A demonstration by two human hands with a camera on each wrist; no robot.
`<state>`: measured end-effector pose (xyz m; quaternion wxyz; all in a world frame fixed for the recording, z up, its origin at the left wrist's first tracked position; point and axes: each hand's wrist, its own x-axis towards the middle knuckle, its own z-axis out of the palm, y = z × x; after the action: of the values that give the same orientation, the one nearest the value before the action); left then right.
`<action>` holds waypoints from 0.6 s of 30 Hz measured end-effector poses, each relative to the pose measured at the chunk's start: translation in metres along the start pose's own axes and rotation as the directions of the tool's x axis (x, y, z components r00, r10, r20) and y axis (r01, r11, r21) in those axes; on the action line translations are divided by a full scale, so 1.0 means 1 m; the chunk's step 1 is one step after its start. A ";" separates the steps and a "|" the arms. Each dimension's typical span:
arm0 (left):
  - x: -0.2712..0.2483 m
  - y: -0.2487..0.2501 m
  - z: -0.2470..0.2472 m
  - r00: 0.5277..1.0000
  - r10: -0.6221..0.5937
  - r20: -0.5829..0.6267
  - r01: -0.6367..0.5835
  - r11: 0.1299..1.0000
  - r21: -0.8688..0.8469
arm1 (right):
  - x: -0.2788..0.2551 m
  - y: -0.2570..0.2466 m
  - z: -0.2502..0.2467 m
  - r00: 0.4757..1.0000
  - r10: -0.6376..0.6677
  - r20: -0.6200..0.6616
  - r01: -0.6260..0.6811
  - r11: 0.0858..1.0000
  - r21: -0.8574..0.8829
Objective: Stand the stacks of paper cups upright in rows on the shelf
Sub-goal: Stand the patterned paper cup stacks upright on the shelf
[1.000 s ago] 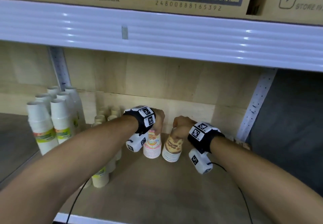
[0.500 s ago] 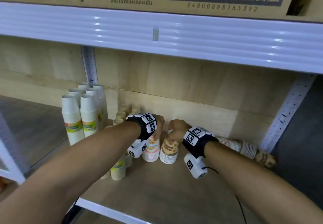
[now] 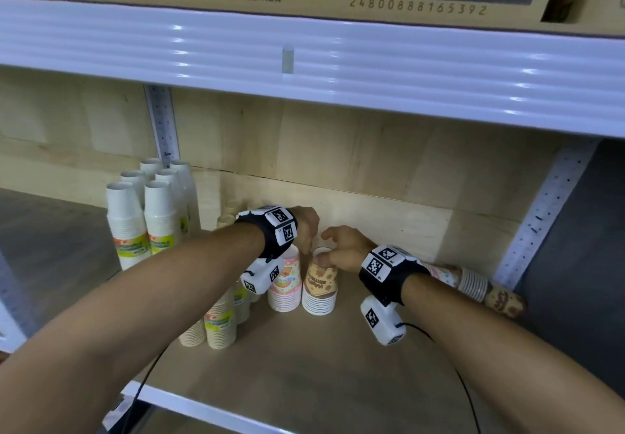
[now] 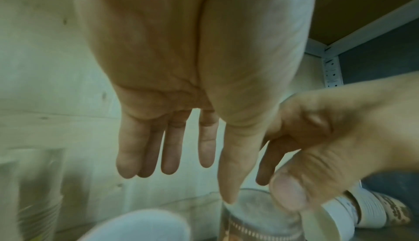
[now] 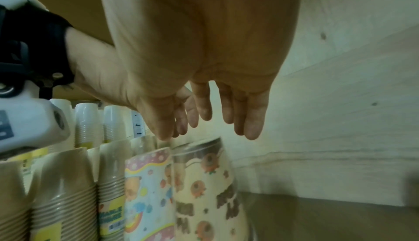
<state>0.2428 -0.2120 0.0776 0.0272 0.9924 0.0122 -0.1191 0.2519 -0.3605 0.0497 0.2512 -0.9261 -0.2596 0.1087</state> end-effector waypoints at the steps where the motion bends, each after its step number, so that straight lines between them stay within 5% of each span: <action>1: -0.002 0.004 -0.003 0.999 0.005 -0.037 -0.005 1.000 -0.005 | -0.001 0.005 -0.004 0.999 0.003 -0.041 -0.002 1.000 0.022; 7: 0.007 0.037 -0.021 0.993 0.073 -0.094 -0.084 0.989 -0.118 | -0.013 0.054 -0.041 0.970 0.102 -0.221 -0.118 0.991 -0.059; 18: 0.051 0.137 -0.009 0.951 0.298 -0.087 -0.307 0.945 -0.114 | -0.062 0.174 -0.076 0.868 0.387 -0.310 -0.411 0.912 -0.013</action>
<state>0.2990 -0.3473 0.0807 0.1074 0.9823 -0.1317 -0.0785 0.2995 -0.5531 0.0275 0.2234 -0.9744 -0.0253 0.0057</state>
